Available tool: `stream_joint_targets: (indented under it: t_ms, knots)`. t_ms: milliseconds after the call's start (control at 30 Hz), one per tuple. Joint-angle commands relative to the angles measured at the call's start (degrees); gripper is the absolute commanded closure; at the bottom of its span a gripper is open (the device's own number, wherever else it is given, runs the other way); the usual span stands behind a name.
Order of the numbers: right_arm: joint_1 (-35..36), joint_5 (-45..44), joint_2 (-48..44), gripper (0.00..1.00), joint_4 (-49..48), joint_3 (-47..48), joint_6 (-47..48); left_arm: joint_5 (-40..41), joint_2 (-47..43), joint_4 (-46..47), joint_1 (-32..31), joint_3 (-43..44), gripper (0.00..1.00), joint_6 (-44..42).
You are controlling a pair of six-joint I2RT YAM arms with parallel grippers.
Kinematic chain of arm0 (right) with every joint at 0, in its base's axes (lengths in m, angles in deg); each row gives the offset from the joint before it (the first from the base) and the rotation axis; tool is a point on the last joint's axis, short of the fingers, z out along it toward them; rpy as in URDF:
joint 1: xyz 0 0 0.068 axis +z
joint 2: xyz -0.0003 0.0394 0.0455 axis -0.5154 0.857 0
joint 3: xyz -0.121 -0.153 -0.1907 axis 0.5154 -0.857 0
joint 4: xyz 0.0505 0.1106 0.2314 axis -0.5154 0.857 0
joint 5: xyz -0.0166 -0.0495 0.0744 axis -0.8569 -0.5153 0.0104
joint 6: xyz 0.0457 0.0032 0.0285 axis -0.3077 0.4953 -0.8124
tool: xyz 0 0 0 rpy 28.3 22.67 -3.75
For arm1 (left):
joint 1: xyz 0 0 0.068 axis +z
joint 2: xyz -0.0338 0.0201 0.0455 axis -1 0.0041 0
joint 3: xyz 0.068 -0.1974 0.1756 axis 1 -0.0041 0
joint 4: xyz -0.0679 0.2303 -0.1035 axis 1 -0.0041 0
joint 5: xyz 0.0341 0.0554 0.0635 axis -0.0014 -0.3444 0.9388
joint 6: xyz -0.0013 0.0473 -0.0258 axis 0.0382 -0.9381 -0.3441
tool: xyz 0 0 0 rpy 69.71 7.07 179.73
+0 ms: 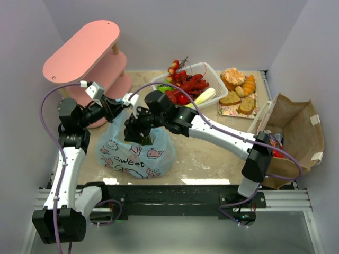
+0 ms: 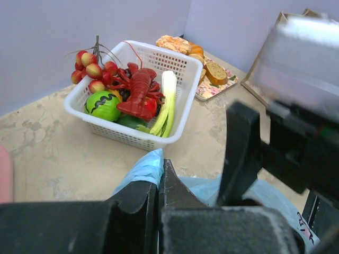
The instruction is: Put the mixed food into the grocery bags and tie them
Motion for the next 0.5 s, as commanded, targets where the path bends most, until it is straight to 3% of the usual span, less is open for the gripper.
stream_joint_targets:
  t_ms: [0,67,100,200,467]
  knots:
    - [1.4,6.2,0.1,0.52,-3.8,-0.9,-1.0,-0.6,-0.9,2.7,0.5,-0.3,1.0,0.6]
    - [1.9,6.4,0.5,0.4,-3.1,-1.7,-0.6,-0.6,-1.0,2.7,0.5,-0.4,1.0,0.6]
    - [2.0,6.6,0.6,0.23,-2.9,-1.9,-0.5,-0.6,-0.9,2.7,0.5,-0.3,1.0,0.6]
    - [2.1,7.2,-0.1,0.05,-3.5,-3.0,0.1,-0.7,-0.9,2.7,0.5,-0.3,1.0,0.5]
    - [2.0,1.2,-3.2,0.05,-2.8,-2.9,0.6,-0.6,-0.9,2.7,0.5,-0.4,1.0,0.5]
